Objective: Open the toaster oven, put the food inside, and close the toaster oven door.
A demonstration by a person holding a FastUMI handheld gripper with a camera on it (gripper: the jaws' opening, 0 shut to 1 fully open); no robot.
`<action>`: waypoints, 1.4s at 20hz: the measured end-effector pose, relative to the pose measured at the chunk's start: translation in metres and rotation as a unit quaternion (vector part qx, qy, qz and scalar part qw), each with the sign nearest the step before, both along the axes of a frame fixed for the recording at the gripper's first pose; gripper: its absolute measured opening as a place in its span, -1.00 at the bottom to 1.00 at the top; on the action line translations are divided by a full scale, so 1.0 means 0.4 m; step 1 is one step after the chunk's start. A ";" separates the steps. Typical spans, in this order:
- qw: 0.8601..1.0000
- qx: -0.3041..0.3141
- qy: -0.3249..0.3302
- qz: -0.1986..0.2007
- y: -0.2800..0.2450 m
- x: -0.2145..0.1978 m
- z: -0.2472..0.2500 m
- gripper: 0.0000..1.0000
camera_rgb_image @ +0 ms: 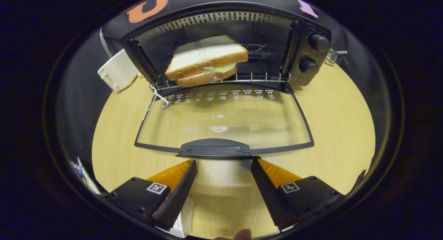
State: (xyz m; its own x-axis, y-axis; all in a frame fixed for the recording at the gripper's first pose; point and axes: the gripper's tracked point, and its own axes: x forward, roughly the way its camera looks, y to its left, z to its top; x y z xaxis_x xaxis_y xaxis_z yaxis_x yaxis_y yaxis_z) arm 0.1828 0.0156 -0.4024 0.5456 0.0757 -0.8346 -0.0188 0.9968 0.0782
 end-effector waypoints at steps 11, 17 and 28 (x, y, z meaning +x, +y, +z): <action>0.997 0.017 -0.074 -0.017 0.008 -0.021 0.170 1.00; 0.988 0.007 -0.150 -0.018 0.005 0.037 0.282 1.00; 0.956 -0.002 -0.293 -0.018 0.019 0.007 0.616 1.00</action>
